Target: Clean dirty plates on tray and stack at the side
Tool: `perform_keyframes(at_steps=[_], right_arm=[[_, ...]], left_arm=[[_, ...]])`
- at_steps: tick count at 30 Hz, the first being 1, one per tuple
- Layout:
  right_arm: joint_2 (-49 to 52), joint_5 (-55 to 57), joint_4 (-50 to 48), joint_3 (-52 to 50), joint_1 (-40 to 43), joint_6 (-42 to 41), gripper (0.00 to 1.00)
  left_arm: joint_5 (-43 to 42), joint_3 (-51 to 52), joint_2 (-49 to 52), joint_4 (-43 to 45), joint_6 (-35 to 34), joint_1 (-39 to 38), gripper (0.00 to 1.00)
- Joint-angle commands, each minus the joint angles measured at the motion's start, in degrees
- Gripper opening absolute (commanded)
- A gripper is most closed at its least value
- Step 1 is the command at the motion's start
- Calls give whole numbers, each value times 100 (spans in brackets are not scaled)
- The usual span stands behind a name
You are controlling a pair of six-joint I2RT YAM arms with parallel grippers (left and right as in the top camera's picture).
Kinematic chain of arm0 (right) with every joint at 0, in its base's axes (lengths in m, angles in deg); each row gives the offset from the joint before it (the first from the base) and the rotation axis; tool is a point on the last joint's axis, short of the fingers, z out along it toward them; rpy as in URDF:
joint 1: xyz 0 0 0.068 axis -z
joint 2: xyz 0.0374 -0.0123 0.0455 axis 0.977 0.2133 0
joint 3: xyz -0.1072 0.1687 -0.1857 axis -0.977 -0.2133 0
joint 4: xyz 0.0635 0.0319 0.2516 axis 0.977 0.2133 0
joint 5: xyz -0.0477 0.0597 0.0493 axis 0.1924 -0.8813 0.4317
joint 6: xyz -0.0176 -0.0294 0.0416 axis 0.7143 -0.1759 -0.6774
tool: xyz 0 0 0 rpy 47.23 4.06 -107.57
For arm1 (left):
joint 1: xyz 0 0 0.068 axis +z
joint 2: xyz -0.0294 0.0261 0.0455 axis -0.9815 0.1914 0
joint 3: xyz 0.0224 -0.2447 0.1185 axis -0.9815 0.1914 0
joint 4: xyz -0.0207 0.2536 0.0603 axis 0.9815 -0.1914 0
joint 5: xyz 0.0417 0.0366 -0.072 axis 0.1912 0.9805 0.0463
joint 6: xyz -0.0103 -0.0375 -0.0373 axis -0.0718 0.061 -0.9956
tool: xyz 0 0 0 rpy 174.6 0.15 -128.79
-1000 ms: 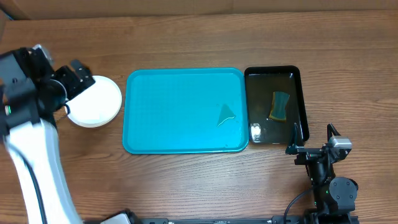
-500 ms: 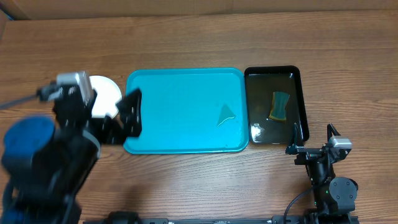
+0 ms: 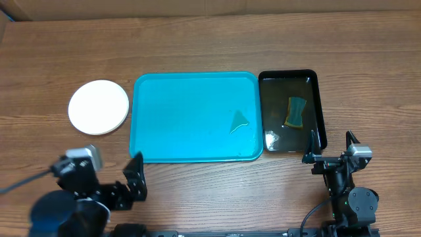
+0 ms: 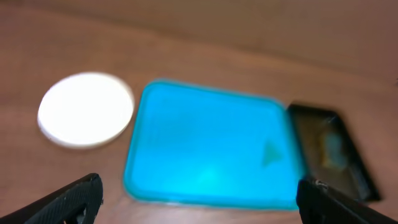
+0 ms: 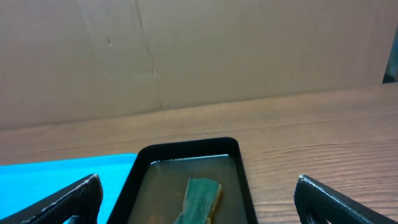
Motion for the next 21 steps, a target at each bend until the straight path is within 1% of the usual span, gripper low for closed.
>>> perform_keyframes(at_steps=[1, 2, 3, 4, 5, 7, 8, 11, 15, 18, 21], right_arm=[[-52, 55, -22, -61, 39, 22, 100], [-52, 55, -22, -61, 39, 20, 100], [-52, 55, -22, -61, 39, 22, 100], [-52, 55, -22, -61, 39, 20, 100], [-52, 55, -22, -61, 39, 20, 100], [-52, 55, -22, -61, 39, 20, 100], [-52, 55, -22, -61, 39, 20, 100], [-52, 55, -22, -61, 39, 20, 100], [-52, 55, -22, -61, 39, 20, 100], [-52, 55, -22, -61, 39, 20, 100], [-52, 55, -22, -61, 39, 22, 100]], left_arm=[[761, 824, -568, 120, 291, -26, 82], [901, 1075, -741, 396, 291, -26, 63], [953, 1281, -885, 680, 293, -26, 62], [962, 1488, -1029, 1014, 291, -26, 96], [960, 1698, -1167, 1410, 291, -26, 100], [901, 2188, -1473, 2389, 271, -26, 100], [839, 2498, -1665, 3062, 245, -26, 100], [678, 3215, -2100, 4653, 247, -26, 100], [660, 4113, -2559, 6461, 247, -24, 100], [660, 4778, -2776, 7576, 247, -24, 100], [638, 5375, -2820, 8343, 225, -24, 100]])
